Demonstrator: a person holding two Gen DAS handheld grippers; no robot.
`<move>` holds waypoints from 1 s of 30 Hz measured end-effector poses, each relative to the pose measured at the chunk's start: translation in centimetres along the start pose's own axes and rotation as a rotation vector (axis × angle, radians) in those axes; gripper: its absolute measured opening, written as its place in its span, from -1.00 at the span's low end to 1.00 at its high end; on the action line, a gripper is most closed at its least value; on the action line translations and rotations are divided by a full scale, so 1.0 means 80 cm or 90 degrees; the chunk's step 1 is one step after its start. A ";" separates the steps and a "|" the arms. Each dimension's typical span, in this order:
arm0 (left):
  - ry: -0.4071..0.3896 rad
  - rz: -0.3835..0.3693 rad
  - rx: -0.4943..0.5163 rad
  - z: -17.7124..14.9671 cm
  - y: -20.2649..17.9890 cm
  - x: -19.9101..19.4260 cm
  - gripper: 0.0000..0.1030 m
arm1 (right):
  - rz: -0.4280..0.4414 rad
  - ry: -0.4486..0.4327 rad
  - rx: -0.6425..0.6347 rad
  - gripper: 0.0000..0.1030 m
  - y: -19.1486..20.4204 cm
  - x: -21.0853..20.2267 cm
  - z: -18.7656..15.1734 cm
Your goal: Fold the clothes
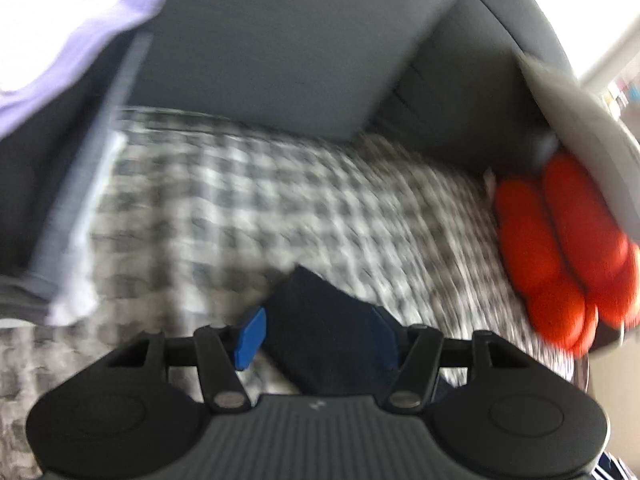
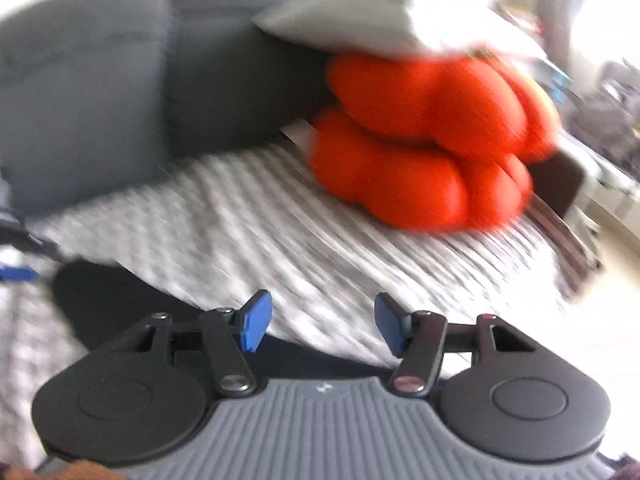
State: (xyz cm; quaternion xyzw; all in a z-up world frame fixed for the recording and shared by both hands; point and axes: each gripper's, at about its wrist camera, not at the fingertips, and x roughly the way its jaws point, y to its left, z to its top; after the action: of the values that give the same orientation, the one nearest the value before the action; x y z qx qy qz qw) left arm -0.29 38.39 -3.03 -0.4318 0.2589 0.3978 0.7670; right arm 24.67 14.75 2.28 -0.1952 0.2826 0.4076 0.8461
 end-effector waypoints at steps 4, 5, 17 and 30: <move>0.041 -0.036 0.092 -0.021 -0.036 0.014 0.18 | -0.013 0.089 -0.014 -0.12 -0.023 0.030 -0.031; 0.052 -0.044 0.116 -0.027 -0.044 0.017 0.19 | -0.014 0.101 -0.012 -0.13 -0.024 0.037 -0.037; 0.008 0.036 0.016 -0.004 0.005 0.019 0.20 | -0.120 0.061 -0.044 -0.14 0.029 0.103 -0.030; 0.013 0.104 0.081 -0.004 0.002 0.049 0.31 | 0.106 0.024 -0.235 -0.07 0.164 0.111 0.000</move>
State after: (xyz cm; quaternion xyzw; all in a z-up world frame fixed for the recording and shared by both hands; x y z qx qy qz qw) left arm 1.69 39.71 -6.17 -0.3638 0.3256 0.4373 0.7552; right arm 18.71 27.64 -4.66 -0.3304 0.2341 0.5175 0.7538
